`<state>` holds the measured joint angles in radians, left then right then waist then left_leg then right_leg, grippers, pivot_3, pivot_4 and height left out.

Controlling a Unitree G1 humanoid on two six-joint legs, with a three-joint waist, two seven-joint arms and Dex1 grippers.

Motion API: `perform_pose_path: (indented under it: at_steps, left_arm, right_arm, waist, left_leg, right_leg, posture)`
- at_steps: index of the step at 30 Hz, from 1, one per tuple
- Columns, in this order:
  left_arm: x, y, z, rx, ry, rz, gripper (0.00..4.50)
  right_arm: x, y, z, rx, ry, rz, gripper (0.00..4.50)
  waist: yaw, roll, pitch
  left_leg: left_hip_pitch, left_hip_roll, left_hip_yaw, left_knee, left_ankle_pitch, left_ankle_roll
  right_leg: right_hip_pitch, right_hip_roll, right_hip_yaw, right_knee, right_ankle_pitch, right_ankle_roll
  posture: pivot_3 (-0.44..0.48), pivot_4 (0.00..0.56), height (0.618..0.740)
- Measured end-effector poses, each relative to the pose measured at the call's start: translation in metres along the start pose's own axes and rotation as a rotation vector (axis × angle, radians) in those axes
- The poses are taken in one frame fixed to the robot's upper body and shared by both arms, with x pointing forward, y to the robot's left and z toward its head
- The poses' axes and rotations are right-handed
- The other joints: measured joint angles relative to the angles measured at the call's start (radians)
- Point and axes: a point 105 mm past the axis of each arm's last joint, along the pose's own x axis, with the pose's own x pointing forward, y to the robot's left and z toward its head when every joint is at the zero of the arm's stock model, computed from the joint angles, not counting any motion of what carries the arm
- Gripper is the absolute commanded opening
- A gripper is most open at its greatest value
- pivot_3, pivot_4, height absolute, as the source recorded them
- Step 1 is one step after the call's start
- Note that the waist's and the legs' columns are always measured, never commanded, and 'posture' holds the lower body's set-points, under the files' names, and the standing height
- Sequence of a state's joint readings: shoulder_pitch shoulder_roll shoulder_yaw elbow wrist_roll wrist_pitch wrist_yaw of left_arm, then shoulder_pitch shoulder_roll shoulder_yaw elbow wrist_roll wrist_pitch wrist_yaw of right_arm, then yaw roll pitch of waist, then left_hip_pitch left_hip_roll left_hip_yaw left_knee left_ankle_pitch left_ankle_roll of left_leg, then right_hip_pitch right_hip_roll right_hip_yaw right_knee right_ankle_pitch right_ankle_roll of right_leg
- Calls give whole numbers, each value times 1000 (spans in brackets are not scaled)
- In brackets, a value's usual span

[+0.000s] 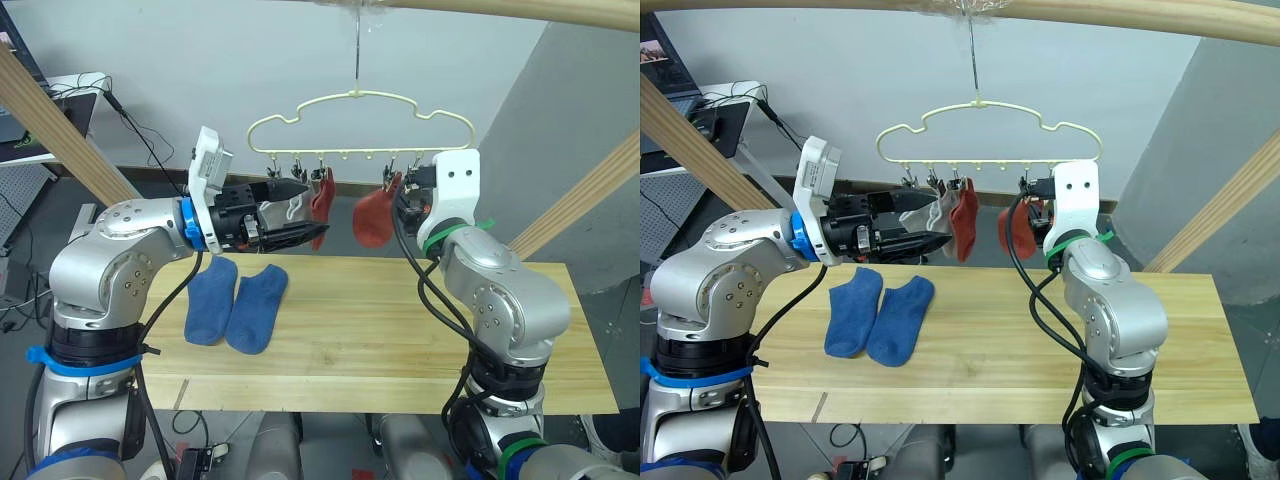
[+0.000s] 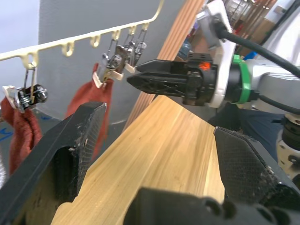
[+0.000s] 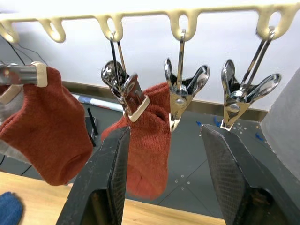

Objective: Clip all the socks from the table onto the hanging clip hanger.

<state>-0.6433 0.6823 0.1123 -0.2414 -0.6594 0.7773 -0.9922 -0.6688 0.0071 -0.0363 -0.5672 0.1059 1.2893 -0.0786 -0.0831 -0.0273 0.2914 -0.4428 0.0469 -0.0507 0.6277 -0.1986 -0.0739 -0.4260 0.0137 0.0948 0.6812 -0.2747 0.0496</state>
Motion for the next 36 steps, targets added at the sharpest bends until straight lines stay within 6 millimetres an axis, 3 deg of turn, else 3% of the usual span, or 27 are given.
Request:
perform_pose_path:
  at_steps: [36]
  left_arm:
    - [-5,3,-8,0,35,76,4240]
  right_arm:
    - [38,-9,7,-2,-23,-52,2457]
  waist:
    - [27,0,0]
  left_leg:
    - [0,0,0,0,0,0]
  right_leg:
    - [0,0,0,1,0,0]
  posture:
    - [29,269,740]
